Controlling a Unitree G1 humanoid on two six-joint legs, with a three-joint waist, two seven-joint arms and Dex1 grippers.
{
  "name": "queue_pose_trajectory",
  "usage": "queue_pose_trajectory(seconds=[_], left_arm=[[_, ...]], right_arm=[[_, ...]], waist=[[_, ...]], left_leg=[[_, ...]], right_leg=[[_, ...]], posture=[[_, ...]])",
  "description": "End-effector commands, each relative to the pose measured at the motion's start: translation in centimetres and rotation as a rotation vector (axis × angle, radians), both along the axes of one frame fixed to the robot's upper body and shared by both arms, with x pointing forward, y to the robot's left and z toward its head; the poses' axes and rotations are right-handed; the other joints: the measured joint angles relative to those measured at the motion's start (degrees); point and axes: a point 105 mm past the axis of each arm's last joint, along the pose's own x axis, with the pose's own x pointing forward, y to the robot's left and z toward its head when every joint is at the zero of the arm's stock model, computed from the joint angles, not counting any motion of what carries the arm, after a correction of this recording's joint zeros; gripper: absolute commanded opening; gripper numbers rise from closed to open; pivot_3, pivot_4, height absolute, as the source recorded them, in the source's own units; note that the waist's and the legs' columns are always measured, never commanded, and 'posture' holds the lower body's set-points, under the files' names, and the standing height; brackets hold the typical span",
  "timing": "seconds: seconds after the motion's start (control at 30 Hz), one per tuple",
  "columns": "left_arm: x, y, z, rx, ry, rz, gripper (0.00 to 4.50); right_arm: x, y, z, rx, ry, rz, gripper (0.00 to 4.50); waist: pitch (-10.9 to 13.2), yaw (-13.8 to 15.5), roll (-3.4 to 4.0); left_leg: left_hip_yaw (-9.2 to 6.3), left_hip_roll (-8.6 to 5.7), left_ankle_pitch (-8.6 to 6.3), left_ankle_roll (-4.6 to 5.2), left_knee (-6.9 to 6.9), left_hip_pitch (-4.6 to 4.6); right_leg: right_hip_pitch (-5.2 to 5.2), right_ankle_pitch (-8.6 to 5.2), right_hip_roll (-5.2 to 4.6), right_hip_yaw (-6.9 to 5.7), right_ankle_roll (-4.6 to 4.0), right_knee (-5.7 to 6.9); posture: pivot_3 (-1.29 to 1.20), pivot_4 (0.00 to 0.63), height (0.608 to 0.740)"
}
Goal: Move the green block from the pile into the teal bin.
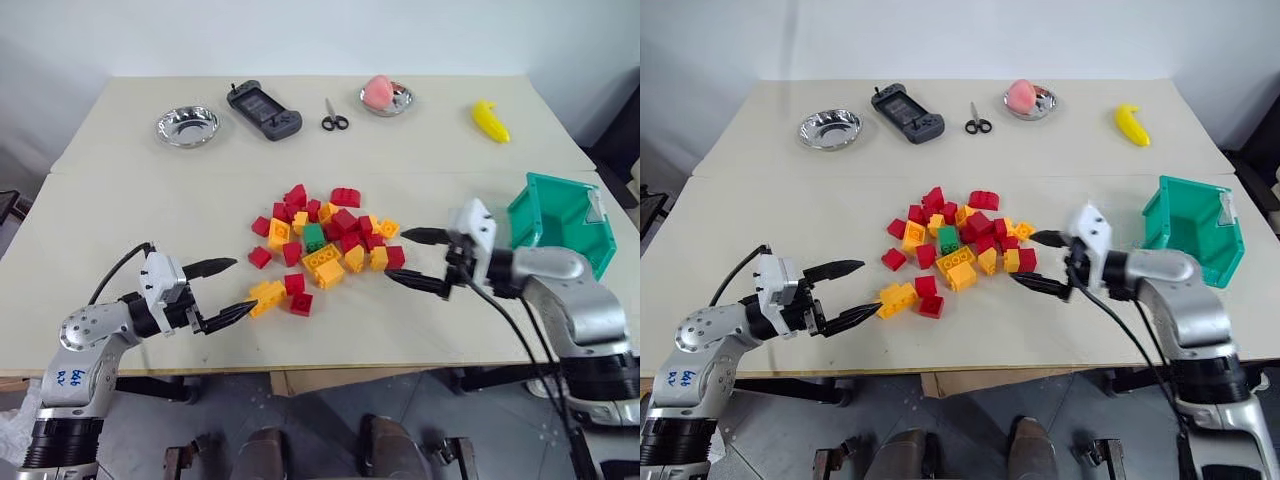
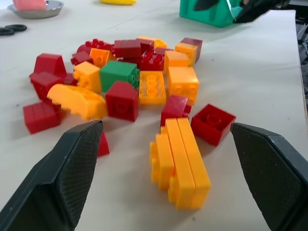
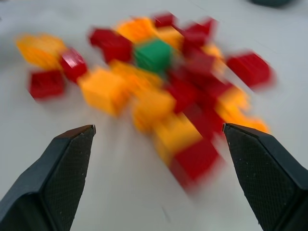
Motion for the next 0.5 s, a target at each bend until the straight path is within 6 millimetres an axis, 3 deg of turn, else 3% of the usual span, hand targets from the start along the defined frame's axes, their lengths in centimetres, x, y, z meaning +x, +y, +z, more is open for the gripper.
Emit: queue_pose_trajectory(seconds=[0.03, 0.23, 0.33, 0.5], left_arm=[[-0.3, -0.1, 0.5, -0.010, -0.027, 0.012, 4.50], [-0.7, -0.3, 0.6, 0.008, -0.049, 0.000, 4.50], [-0.8, -0.6, 0.4, -0.007, -0.045, 0.002, 4.50], [-0.7, -1.0, 0.4, -0.022, -0.053, 0.009, 4.50]], right_arm=[[2.0, 4.7, 0.7, 0.037, -0.065, -0.066, 4.47], [3.9, 8.0, -2.1, -0.085, -0.011, -0.193, 4.47], [4.3, 9.7, -2.1, -0.085, 0.011, -0.227, 4.47], [5.4, 10.2, -2.8, -0.113, 0.023, -0.293, 4.47]], waist=[[0.0, -0.1, 0.00], [0.0, 0.2, 0.00], [0.0, -0.1, 0.00], [0.0, -0.3, 0.01]], left_leg=[[0.00, 0.00, 0.00, 0.00, 0.02, 0.00], [-0.02, -0.06, -0.04, 0.03, 0.02, -0.11], [-0.02, -0.05, -0.05, 0.03, 0.02, -0.13], [-0.02, -0.02, -0.04, 0.01, 0.00, -0.12]], right_leg=[[0.00, 0.00, 0.00, 0.00, 0.00, 0.02], [-0.10, 0.00, -0.05, -0.04, 0.00, 0.06], [-0.12, 0.00, -0.04, -0.06, 0.00, 0.05], [-0.14, 0.00, -0.02, -0.07, -0.01, 0.07]], posture=[[0.00, 0.150, 0.740], [0.00, 0.150, 0.740], [0.00, 0.150, 0.740], [0.00, 0.150, 0.740]])
